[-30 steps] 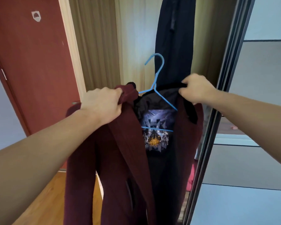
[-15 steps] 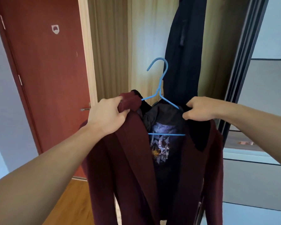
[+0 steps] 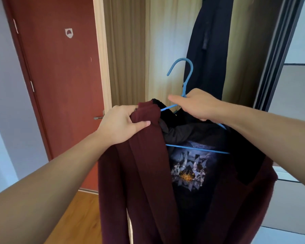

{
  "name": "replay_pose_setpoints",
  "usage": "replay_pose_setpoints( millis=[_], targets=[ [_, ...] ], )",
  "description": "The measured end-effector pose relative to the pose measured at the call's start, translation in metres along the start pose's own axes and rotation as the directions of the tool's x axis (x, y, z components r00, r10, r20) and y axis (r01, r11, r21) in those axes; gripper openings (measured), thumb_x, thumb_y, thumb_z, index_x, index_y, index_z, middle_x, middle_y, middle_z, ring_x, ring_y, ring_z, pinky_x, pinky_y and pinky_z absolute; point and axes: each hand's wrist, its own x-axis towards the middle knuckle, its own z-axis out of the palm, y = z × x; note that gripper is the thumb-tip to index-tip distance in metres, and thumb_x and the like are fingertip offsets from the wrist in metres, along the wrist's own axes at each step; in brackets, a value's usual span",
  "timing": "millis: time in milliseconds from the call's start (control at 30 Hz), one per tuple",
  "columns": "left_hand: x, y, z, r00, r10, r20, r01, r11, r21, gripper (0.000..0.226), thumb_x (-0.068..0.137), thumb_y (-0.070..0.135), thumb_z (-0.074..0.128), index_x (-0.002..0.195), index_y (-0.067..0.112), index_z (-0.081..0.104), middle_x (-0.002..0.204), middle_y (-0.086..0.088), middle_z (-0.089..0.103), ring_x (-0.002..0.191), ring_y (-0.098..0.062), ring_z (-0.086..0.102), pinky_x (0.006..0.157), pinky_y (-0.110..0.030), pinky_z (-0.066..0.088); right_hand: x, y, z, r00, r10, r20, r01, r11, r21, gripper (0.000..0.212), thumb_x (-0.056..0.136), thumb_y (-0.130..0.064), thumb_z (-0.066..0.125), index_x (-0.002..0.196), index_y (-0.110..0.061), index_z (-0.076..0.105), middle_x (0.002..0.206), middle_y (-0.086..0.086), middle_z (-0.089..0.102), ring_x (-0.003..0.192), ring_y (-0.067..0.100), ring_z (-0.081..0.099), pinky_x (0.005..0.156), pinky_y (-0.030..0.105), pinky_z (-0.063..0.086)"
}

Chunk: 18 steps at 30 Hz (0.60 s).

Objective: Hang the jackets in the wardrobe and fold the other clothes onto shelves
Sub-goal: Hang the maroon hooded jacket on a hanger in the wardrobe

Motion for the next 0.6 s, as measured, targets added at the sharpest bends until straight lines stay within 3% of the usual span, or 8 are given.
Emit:
replay_pose_setpoints(
  millis=[100,233,367,500,600],
  targets=[
    [-0.002,-0.013,-0.012,0.999,-0.022,0.025,0.023,0.998,-0.055,0.016,0.078,0.039,0.078,0.088,0.027,0.074,0.077,0.009,0.074,0.078,-0.008,0.071,0.079,-0.038,0.057,0.001,0.007,-0.006,0.999,0.036,0.0,-0.036,0.998,0.05,0.043,0.087,-0.031,0.052,0.051,-0.018,0.033,0.042,-0.003,0.023,0.036,0.015,0.016,0.042,0.023,0.016],
    [0.001,-0.023,-0.024,0.998,-0.035,0.058,0.04,0.995,-0.096,0.009,0.077,0.03,0.081,0.075,0.029,0.072,0.076,0.008,0.074,0.075,-0.005,0.07,0.075,-0.03,0.057,-0.002,0.012,-0.016,0.997,0.069,-0.044,-0.07,0.998,-0.001,0.037,0.087,-0.029,0.051,0.06,-0.018,0.028,0.047,0.001,0.021,0.038,0.016,0.018,0.042,0.023,0.018],
    [0.001,-0.035,-0.026,0.993,-0.055,0.104,0.069,0.988,-0.138,0.023,0.08,0.02,0.08,0.075,0.041,0.072,0.081,0.016,0.074,0.076,0.003,0.068,0.071,-0.016,0.054,-0.001,0.011,-0.018,0.996,0.072,-0.056,-0.072,0.997,0.001,0.034,0.085,-0.029,0.051,0.061,-0.018,0.03,0.046,0.001,0.022,0.039,0.016,0.018,0.043,0.023,0.017],
    [0.001,-0.048,-0.027,0.974,-0.085,0.211,0.127,0.973,-0.194,0.022,0.083,0.013,0.076,0.088,0.035,0.073,0.087,0.013,0.075,0.084,-0.004,0.071,0.081,-0.025,0.054,0.001,0.008,-0.017,0.997,0.071,-0.016,-0.07,0.996,0.058,0.033,0.087,-0.028,0.054,0.065,-0.018,0.033,0.045,-0.002,0.022,0.036,0.015,0.017,0.04,0.02,0.015],
    [0.003,-0.052,-0.027,0.962,-0.091,0.256,0.155,0.958,-0.242,0.033,0.084,0.004,0.073,0.095,0.035,0.067,0.088,0.016,0.075,0.087,-0.001,0.07,0.08,-0.017,0.054,0.0,0.004,-0.016,0.998,0.066,0.021,-0.068,0.992,0.11,0.035,0.089,-0.032,0.058,0.067,-0.019,0.035,0.046,-0.004,0.022,0.038,0.013,0.017,0.04,0.02,0.014]
  ],
)
